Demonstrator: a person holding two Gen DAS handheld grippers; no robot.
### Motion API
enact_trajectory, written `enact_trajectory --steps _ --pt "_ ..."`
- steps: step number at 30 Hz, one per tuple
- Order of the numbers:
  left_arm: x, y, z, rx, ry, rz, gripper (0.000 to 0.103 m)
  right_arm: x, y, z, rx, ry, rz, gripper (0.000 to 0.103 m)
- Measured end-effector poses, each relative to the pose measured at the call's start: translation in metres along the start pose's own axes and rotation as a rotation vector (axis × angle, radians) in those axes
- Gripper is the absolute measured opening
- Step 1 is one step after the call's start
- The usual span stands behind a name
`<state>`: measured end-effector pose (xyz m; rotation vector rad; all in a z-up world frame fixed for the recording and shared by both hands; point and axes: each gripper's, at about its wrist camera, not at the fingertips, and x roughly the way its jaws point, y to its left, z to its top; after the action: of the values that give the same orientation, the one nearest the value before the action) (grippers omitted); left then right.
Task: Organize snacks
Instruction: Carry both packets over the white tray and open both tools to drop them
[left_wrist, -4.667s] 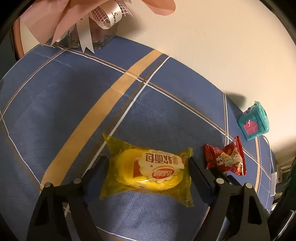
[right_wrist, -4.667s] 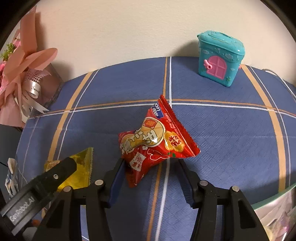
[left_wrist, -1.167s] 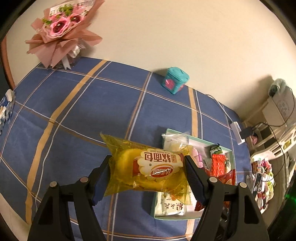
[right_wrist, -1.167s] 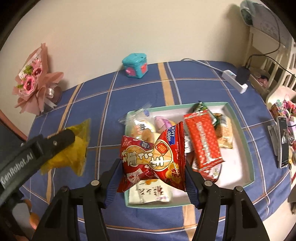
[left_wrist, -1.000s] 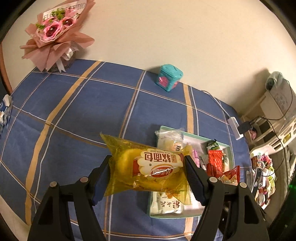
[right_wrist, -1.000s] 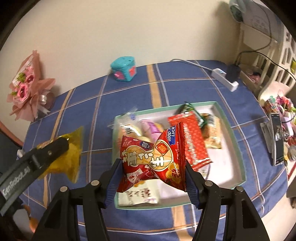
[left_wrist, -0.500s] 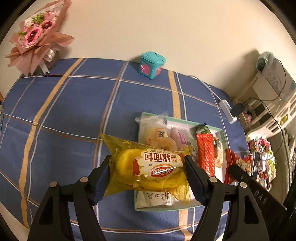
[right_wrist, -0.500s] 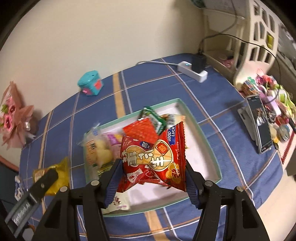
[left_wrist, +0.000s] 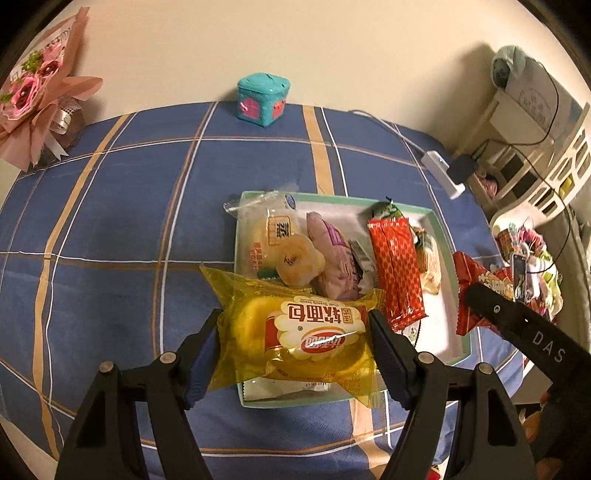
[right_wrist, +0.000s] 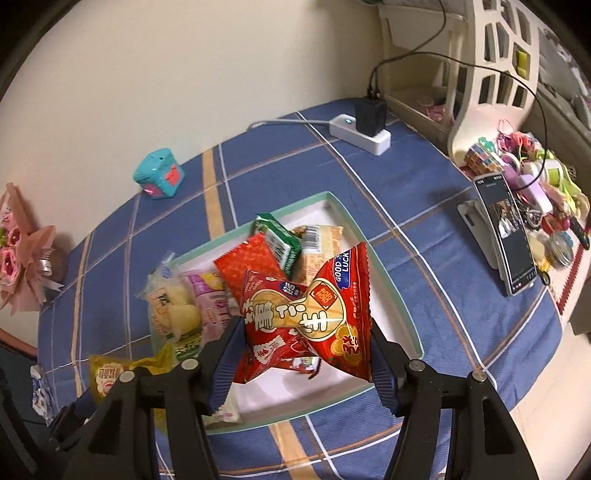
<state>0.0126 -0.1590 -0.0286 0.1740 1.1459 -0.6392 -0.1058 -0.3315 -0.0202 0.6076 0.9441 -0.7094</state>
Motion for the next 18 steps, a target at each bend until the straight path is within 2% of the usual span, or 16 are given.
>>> enact_trajectory --steps 18 --pt "0.034 -0.007 -0.01 0.057 0.088 0.073 0.077 0.04 0.036 -0.016 -0.12 0.127 -0.007 0.067"
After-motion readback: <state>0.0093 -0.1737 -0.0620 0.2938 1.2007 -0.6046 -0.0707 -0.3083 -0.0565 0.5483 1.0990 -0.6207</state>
